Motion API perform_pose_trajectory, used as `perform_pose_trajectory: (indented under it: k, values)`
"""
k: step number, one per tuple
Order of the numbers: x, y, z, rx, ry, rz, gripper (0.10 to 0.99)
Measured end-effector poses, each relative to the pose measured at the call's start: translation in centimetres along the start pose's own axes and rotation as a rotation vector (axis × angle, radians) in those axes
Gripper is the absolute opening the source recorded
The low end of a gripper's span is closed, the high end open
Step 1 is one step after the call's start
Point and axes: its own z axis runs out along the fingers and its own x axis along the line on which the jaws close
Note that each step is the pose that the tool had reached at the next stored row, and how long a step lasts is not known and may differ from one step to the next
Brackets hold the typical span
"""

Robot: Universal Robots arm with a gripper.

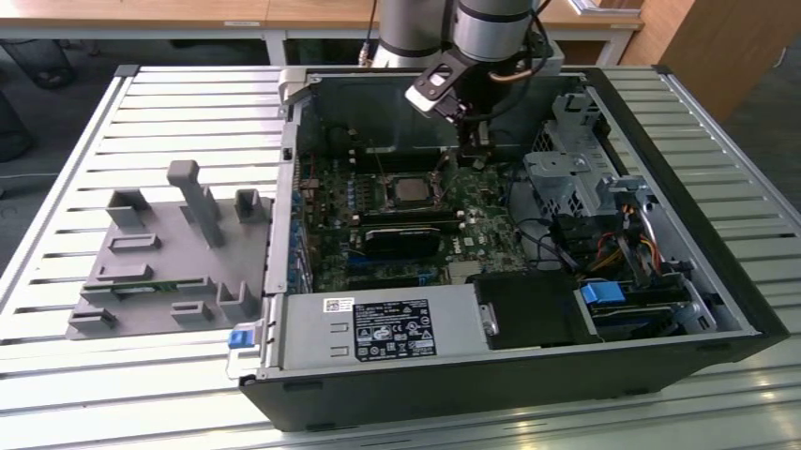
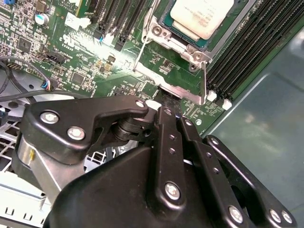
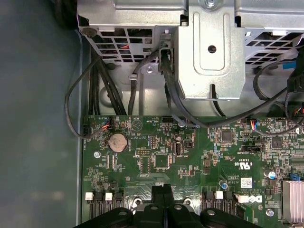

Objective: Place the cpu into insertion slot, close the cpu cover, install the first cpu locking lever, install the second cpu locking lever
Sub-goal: 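Close the cpu cover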

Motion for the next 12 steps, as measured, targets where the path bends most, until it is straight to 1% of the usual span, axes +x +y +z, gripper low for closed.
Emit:
perform_pose_trajectory:
  k: [12]
  values:
    - [-0.01,-0.55,-0.02,0.0,0.0,0.0,0.106]
